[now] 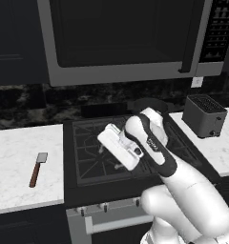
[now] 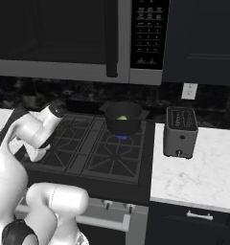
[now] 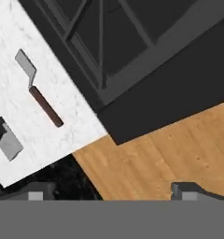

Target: Put the corn and cucumber in the pot. Retrieve the spatula and lightly stir the vegetables in the pot.

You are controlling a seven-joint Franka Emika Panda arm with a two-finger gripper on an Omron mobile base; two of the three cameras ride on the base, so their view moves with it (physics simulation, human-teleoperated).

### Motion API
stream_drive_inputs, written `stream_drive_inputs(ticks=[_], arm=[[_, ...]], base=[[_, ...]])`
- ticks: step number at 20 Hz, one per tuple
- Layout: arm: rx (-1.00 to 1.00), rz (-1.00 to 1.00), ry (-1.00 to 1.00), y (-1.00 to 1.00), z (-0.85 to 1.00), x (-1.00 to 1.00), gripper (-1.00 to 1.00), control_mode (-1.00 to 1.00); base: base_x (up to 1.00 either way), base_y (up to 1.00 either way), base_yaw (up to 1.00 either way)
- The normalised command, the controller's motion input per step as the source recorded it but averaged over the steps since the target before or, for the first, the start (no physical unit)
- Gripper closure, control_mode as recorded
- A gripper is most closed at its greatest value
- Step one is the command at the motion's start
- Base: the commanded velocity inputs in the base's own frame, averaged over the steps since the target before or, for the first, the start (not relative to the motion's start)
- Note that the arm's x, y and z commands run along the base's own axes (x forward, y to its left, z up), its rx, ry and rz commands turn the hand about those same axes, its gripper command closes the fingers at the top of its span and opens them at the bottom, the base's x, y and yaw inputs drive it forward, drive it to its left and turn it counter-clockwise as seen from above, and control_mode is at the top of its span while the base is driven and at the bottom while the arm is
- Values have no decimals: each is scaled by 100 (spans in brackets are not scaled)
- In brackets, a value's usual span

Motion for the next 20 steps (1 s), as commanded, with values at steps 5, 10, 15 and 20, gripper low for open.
stream_drive_inputs(ticks=[5,10,15,20], arm=[[-36,29,-15,100,0,-40,-100,-100],[-25,14,-1,100,13,39,-100,-100],[-17,11,2,96,7,64,-100,-100],[-22,12,2,96,-16,32,-100,-100]], base=[[0,0,0],[0,0,0],[0,0,0],[0,0,0]])
